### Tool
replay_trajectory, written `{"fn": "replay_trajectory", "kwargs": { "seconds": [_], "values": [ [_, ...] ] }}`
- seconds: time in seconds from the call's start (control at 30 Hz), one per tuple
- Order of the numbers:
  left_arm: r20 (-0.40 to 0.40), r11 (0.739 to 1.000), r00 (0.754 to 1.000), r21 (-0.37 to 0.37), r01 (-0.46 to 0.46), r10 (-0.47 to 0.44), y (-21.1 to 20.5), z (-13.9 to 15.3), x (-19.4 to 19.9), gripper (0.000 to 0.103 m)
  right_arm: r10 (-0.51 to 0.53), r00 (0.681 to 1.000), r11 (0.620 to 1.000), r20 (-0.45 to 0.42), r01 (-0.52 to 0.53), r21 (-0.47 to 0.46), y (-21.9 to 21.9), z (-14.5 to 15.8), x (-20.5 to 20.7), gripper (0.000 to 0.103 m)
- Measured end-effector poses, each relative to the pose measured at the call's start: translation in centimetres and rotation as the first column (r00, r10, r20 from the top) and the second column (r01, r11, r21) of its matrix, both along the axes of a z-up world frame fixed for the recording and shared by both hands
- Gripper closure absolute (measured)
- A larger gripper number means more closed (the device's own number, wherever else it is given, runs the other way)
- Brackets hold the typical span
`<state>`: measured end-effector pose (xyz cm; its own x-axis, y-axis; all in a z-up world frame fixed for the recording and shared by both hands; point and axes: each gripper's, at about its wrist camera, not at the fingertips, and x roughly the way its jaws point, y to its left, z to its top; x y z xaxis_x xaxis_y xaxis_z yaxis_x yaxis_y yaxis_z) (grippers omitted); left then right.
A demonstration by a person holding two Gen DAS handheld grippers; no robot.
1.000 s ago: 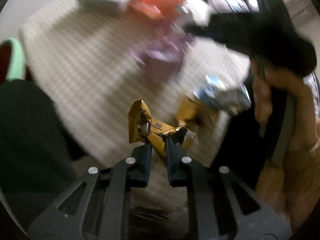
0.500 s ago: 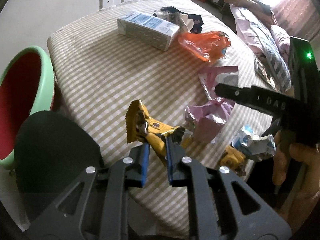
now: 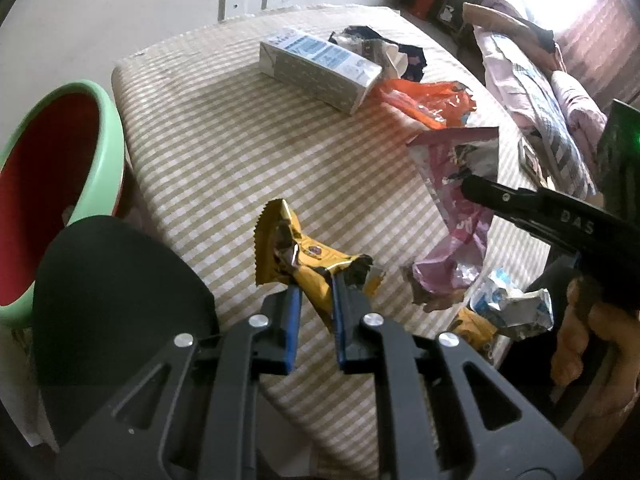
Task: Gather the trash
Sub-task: 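Carry the yellow wrapper and pink wrapper over the red bucket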
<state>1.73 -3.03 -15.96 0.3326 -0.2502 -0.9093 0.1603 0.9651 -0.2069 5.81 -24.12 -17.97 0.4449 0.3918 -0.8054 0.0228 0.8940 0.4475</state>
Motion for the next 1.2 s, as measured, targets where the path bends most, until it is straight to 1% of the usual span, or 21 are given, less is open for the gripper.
{"fn": "replay_trajectory", "kwargs": {
  "seconds": [0.2,0.37,0.53,0.87,1.2],
  "values": [
    [0.023,1.0,1.0,-0.001,-0.007,0.007,0.2,0.5,-0.2,0.09,-0.016,0.998,1.0,0.063,0.017,-0.02,-0.4,1.1,-1.4,0.079],
    [0.036,1.0,0.999,0.007,-0.001,0.0,0.0,0.6,-0.4,0.09,-0.017,0.997,0.999,0.072,0.019,-0.025,-0.5,1.4,-1.8,0.079],
    [0.063,1.0,0.998,0.005,-0.012,0.011,0.2,1.4,-0.5,0.09,0.001,0.997,0.999,0.076,0.003,-0.047,0.1,1.8,-1.6,0.079],
    [0.172,0.999,0.984,0.027,-0.04,0.034,1.4,4.4,-0.5,0.09,0.015,0.995,0.998,0.101,-0.01,-0.055,1.3,3.4,-2.0,0.078],
    [0.244,0.996,0.967,0.02,-0.085,0.077,3.0,6.7,-0.4,0.09,0.063,0.991,0.997,0.117,-0.058,-0.043,3.8,4.9,-2.3,0.078]
  ]
}}
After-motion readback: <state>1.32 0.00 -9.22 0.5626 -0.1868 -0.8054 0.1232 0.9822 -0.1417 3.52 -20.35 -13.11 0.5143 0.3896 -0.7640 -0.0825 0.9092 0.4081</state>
